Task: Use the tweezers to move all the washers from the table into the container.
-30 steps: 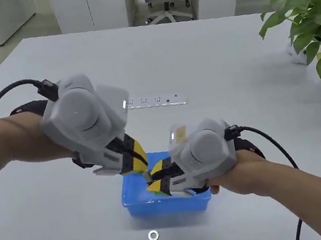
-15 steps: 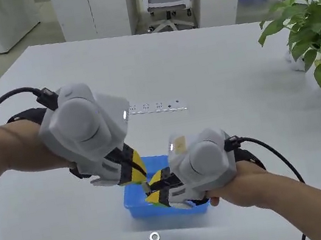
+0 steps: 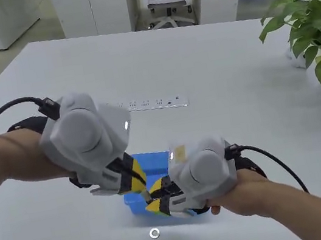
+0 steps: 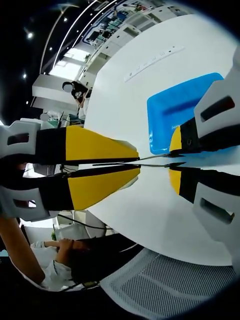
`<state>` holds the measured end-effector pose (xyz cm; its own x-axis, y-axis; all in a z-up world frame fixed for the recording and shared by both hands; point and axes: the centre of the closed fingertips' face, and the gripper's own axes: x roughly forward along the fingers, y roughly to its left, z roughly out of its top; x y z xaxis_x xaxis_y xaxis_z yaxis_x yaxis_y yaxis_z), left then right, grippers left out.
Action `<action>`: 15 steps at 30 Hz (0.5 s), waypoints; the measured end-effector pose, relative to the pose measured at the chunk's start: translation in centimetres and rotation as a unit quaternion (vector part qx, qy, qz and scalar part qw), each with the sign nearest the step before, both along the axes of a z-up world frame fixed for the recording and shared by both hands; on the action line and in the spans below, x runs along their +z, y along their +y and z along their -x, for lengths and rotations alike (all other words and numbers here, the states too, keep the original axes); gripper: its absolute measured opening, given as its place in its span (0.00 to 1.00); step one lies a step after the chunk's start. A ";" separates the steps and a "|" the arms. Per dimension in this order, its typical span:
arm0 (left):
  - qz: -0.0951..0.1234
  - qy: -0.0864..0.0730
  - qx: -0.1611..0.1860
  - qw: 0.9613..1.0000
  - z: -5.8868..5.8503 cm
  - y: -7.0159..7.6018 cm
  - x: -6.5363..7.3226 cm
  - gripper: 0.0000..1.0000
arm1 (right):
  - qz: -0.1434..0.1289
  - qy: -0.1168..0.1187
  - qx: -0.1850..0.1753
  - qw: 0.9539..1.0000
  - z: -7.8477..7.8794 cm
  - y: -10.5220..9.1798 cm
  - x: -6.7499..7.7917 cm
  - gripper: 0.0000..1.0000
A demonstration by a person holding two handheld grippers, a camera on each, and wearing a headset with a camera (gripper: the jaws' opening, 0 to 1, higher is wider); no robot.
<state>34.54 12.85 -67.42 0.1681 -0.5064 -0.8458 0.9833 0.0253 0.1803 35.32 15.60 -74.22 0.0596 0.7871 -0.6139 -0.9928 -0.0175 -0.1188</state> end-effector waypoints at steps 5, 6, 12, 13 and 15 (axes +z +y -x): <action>-0.001 0.008 0.000 1.000 0.3 0.2 -0.7 0.06 | 0.001 0.009 0.001 1.000 0.4 0.0 -0.7 0.12; -0.002 0.009 0.001 1.000 0.4 0.3 -1.0 0.06 | 0.002 0.010 0.001 1.000 0.5 0.0 -0.8 0.12; -0.003 0.017 0.002 1.000 0.7 0.5 -1.7 0.06 | 0.006 0.018 0.005 1.000 1.0 0.1 -1.6 0.12; -0.003 0.020 0.002 1.000 0.9 0.5 -1.9 0.06 | 0.006 0.020 0.006 1.000 1.1 0.1 -1.7 0.12; -0.003 0.022 0.002 1.000 0.9 0.6 -2.1 0.06 | 0.008 0.022 0.006 1.000 1.3 0.1 -2.0 0.12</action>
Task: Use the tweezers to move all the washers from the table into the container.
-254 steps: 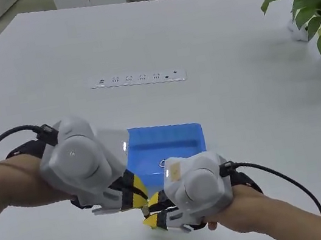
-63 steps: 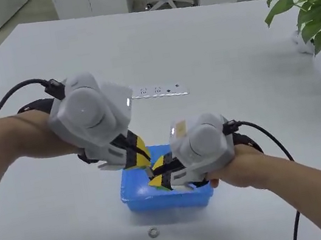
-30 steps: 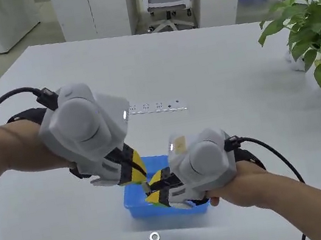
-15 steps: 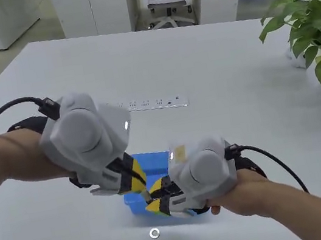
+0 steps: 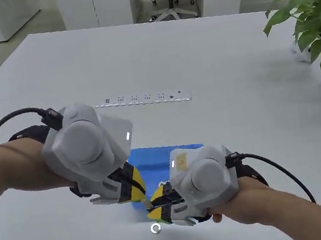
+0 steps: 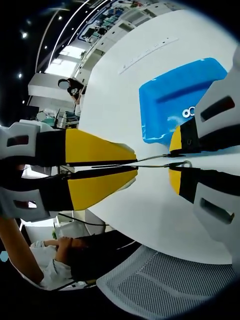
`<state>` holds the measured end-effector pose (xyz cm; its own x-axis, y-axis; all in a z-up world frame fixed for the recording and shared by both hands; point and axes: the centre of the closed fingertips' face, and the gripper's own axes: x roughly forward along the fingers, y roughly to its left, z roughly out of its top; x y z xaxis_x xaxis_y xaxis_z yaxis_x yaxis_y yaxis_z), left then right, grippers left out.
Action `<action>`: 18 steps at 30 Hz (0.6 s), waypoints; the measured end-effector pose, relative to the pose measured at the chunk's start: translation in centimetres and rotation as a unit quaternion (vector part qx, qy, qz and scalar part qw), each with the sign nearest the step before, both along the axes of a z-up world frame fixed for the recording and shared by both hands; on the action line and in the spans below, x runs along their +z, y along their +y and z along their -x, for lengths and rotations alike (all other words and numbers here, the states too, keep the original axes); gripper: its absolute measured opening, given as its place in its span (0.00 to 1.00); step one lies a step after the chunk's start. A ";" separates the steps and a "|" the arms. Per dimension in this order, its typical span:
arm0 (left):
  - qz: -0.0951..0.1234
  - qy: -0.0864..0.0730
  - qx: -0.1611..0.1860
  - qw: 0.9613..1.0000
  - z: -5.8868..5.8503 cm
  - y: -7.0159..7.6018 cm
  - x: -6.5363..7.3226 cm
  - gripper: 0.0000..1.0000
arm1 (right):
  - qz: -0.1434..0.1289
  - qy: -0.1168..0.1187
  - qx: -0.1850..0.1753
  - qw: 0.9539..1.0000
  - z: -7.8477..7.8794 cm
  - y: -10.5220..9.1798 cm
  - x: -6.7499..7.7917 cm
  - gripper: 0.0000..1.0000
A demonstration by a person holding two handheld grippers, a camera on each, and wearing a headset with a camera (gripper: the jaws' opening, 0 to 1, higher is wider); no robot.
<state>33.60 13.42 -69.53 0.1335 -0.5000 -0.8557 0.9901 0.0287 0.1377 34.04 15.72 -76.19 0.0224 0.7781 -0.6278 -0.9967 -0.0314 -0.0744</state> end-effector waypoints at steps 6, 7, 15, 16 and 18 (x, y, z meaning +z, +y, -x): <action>-0.001 0.008 0.001 1.000 0.5 0.1 -0.7 0.06 | 0.001 0.009 0.001 1.000 0.6 0.0 -0.7 0.12; -0.001 0.009 0.001 1.000 0.6 0.1 -0.8 0.06 | 0.002 0.010 0.002 1.000 0.7 0.0 -0.8 0.12; -0.001 0.015 0.005 1.000 0.9 0.3 -1.4 0.06 | 0.007 0.014 0.006 1.000 1.1 0.1 -1.5 0.12; -0.001 0.016 0.006 1.000 0.9 0.3 -1.5 0.06 | 0.007 0.015 0.007 1.000 1.2 0.1 -1.6 0.12; -0.001 0.016 0.006 1.000 0.9 0.3 -1.6 0.06 | 0.007 0.017 0.007 1.000 1.2 0.2 -1.7 0.12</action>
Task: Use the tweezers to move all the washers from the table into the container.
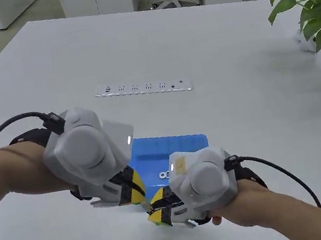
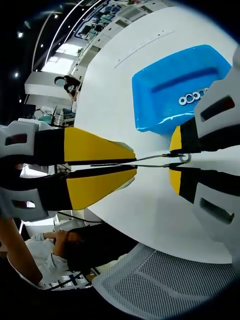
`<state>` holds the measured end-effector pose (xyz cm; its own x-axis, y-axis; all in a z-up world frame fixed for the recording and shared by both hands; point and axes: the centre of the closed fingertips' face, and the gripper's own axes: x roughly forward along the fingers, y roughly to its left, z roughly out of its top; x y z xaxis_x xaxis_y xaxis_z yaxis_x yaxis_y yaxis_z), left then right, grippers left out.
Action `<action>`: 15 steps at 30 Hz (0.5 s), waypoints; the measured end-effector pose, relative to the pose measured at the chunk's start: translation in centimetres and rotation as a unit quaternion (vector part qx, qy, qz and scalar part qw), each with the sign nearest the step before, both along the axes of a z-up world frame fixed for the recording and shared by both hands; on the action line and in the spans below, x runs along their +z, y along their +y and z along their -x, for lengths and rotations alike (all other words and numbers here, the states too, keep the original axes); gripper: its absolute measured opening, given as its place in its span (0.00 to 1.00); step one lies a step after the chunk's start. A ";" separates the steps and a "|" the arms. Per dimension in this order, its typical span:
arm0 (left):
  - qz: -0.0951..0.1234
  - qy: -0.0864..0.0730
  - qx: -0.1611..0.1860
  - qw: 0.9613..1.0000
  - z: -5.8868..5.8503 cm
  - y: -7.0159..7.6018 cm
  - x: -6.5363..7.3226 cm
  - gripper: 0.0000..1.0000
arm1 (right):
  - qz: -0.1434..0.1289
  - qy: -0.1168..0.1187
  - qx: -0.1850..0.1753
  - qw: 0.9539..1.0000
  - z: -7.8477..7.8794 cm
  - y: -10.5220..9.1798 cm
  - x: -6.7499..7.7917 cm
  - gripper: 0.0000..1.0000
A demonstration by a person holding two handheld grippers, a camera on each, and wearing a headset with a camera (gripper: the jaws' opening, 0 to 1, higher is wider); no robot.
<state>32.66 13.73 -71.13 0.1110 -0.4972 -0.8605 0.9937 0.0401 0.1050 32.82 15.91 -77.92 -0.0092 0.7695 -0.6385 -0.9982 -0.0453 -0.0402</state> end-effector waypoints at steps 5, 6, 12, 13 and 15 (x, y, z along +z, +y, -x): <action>0.000 0.002 0.002 1.000 0.2 0.1 -0.3 0.06 | 0.003 0.005 0.001 1.000 0.3 0.1 -0.4 0.12; 0.001 0.003 0.002 1.000 0.2 0.0 -0.4 0.06 | 0.003 0.005 0.002 1.000 0.3 0.1 -0.5 0.12; 0.002 0.003 0.002 1.000 0.3 0.0 -0.6 0.06 | 0.004 0.009 0.001 1.000 0.4 0.1 -0.8 0.12; 0.002 0.003 0.002 1.000 0.3 0.0 -0.6 0.06 | 0.004 0.008 0.001 1.000 0.4 0.1 -0.8 0.12; 0.002 0.003 0.002 1.000 0.3 0.0 -0.7 0.06 | 0.005 0.010 0.001 1.000 0.3 0.1 -0.9 0.12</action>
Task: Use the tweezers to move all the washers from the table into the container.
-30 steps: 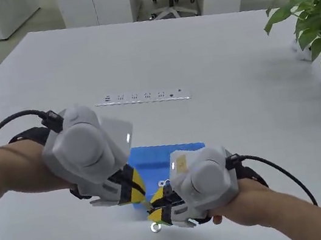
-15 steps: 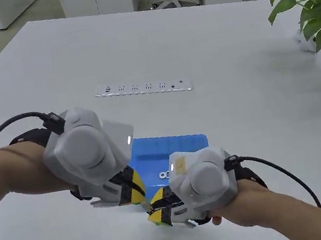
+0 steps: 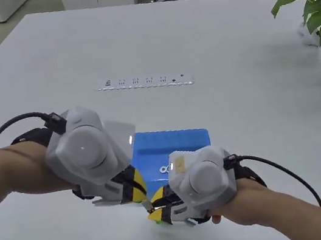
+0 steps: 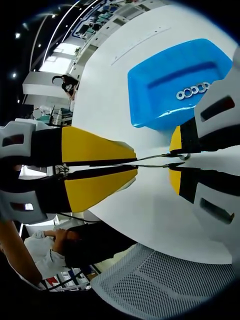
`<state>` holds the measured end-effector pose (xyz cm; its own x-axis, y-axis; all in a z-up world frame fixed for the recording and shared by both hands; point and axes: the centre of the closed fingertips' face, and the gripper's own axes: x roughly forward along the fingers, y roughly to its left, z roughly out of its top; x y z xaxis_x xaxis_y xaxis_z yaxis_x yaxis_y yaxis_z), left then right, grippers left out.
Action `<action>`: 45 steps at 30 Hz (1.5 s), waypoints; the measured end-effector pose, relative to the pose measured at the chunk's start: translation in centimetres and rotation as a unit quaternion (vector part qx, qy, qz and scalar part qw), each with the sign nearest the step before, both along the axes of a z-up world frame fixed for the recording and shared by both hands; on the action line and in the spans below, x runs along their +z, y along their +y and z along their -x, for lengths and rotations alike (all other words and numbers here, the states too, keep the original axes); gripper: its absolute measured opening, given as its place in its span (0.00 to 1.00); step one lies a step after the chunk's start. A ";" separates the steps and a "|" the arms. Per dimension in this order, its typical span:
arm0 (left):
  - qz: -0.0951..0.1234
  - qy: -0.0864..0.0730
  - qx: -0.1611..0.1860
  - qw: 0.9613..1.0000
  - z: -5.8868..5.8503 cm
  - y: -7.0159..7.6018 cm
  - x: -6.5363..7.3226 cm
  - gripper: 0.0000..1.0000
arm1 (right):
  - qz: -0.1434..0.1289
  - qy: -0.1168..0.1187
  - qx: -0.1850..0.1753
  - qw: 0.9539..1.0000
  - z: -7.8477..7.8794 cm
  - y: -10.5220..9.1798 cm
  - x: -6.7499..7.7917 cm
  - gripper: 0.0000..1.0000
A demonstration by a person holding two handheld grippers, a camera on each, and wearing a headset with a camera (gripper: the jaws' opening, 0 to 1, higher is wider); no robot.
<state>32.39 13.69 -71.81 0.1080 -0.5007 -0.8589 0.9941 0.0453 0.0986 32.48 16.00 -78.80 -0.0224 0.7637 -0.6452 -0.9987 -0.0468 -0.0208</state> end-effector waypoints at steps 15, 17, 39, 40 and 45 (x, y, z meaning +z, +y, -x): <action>0.002 0.000 0.001 1.000 -0.1 -0.3 -0.5 0.06 | 0.003 0.003 0.000 1.000 0.0 -0.1 -0.5 0.12; 0.002 0.000 0.002 1.000 -0.2 -0.2 -0.5 0.06 | 0.005 0.001 0.001 1.000 0.0 -0.2 -0.6 0.12; 0.031 0.002 0.013 0.999 -0.3 -0.9 -0.9 0.06 | 0.001 0.003 -0.002 1.000 0.1 -0.3 -0.5 0.10; 0.031 0.002 0.013 0.999 -0.3 -1.0 -0.9 0.06 | 0.001 0.004 -0.003 1.000 0.1 -0.3 -0.5 0.10; 0.033 0.003 0.011 0.999 -0.3 -1.1 -0.9 0.06 | 0.002 0.004 -0.003 1.000 0.1 -0.4 -0.5 0.09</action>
<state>32.67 12.60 -72.69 0.1154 -0.5535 -0.8248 0.9932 0.0743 0.0891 32.36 15.61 -79.30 -0.0232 0.7612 -0.6480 -0.9990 -0.0418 -0.0134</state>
